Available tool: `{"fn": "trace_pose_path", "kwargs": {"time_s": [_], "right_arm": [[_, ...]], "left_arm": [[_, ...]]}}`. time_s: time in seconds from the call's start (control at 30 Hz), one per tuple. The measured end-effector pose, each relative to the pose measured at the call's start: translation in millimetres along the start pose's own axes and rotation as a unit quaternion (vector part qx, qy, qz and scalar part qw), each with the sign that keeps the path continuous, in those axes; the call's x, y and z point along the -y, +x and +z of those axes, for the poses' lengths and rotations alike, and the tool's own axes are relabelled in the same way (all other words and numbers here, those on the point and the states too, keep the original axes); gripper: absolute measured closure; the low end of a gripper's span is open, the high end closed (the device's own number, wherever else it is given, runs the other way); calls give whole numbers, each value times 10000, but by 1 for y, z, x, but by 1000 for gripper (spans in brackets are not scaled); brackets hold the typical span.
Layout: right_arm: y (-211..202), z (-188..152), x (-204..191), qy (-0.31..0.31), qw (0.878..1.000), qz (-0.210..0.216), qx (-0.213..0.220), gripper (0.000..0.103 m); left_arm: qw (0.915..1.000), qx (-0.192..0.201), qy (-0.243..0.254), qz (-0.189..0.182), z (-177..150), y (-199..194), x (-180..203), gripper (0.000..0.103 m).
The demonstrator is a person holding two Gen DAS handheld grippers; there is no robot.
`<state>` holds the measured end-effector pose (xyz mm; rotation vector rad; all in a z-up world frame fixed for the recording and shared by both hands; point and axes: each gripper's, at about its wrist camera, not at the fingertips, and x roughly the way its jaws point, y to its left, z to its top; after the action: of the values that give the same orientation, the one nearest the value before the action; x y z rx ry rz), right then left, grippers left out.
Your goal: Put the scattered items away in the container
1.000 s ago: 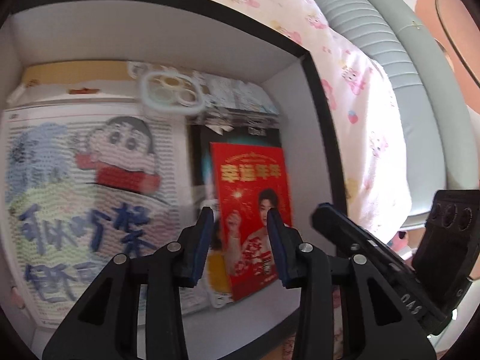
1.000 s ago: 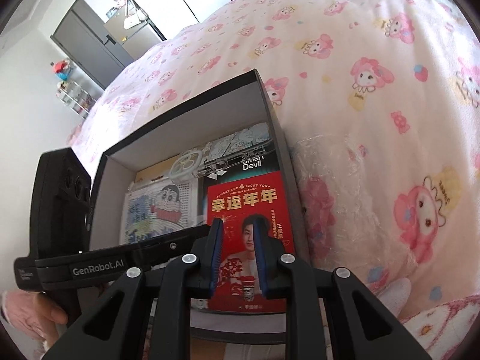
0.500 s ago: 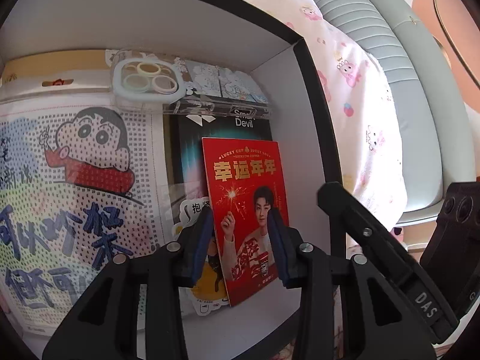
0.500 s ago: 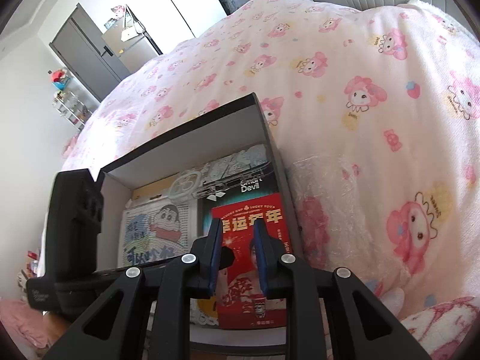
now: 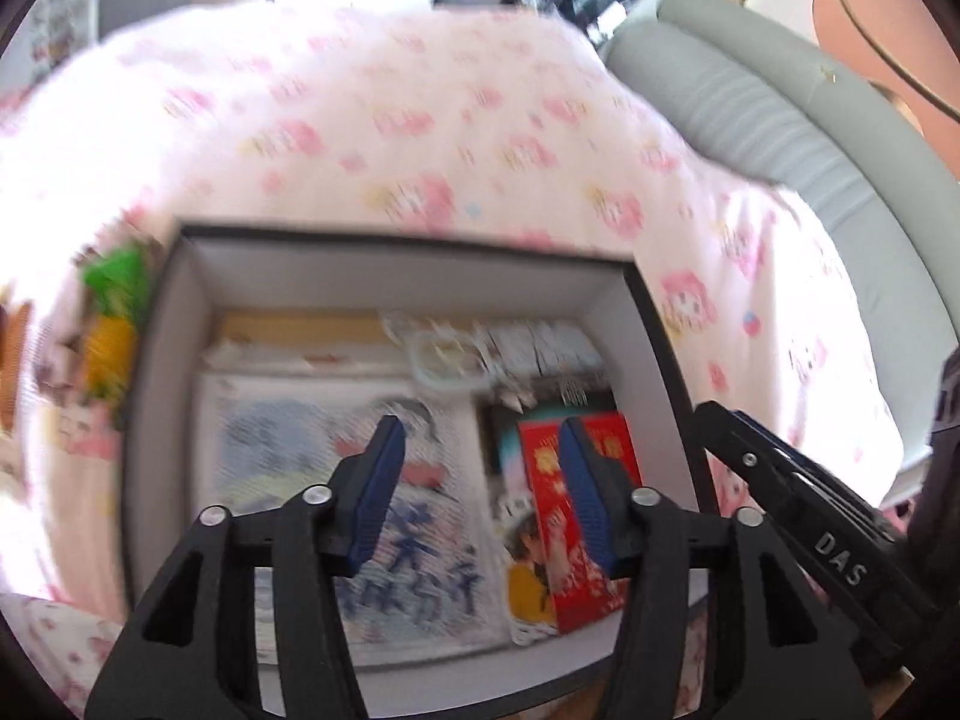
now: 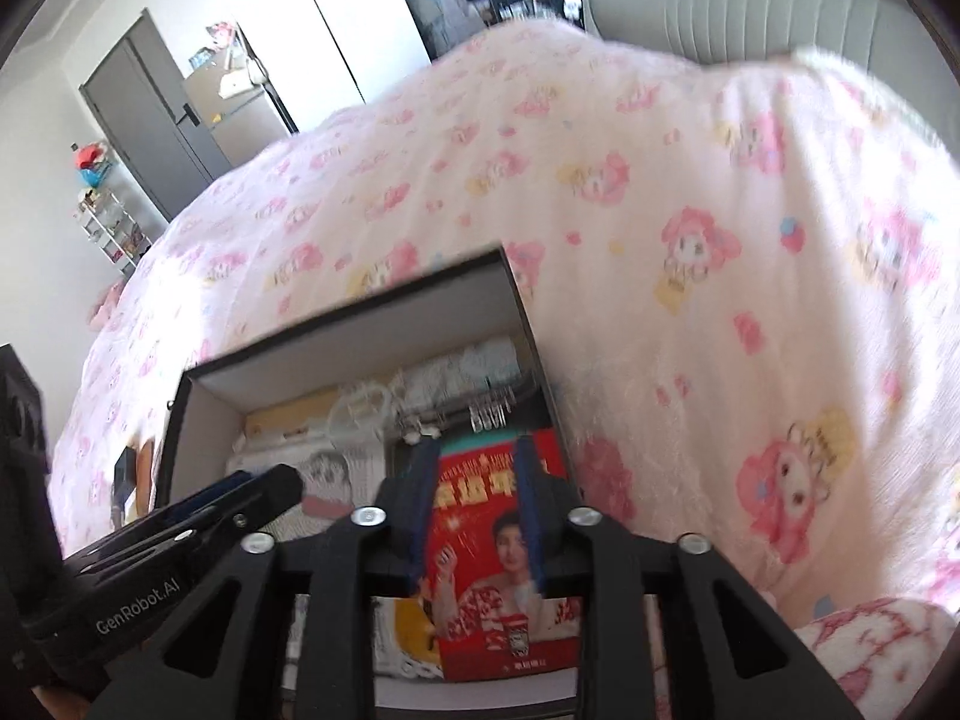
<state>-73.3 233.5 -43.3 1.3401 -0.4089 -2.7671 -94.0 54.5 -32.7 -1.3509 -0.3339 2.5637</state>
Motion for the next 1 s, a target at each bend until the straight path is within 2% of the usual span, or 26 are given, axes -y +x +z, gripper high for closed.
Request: {"fn": "trace_pose_path", "kwargs": {"time_s": [0.03, 0.1, 0.17, 0.27, 0.33, 0.4, 0.53, 0.7, 0.87, 1.0], "right_arm": [[-10, 3, -8, -136, 9997, -58, 176, 58], [-30, 8, -23, -385, 9978, -147, 522, 50], [-48, 10, -37, -552, 9959, -147, 704, 48], [-71, 7, -51, -627, 9950, 96, 766, 45], [-87, 1, -59, -702, 9937, 160, 858, 41], [-100, -8, -64, -745, 9930, 216, 887, 39], [-120, -24, -67, -768, 9929, 206, 889, 31], [-141, -40, -64, -829, 9918, 112, 971, 30], [-154, -46, -63, -909, 9903, 99, 1042, 30], [-161, -48, -57, -919, 9898, 6, 1092, 30]], "left_arm": [[9997, 206, 20, 97, 3, -9, 3, 40], [9976, 635, 88, 258, 9, -33, 7, 29], [9947, 939, 153, 401, 11, -60, 2, 24], [9888, 1317, 241, 665, 11, -92, 7, 19], [9841, 1514, 272, 888, 7, -116, 2, 12], [9802, 1618, 239, 1120, -1, -134, -4, 0], [9816, 1624, 132, 1000, -17, -155, -13, 1], [9833, 1585, 309, 841, -37, -169, -18, 0], [9839, 1658, 268, 611, -45, -177, -17, 0], [9822, 1704, 317, 718, -42, -176, 1, 0]]}}
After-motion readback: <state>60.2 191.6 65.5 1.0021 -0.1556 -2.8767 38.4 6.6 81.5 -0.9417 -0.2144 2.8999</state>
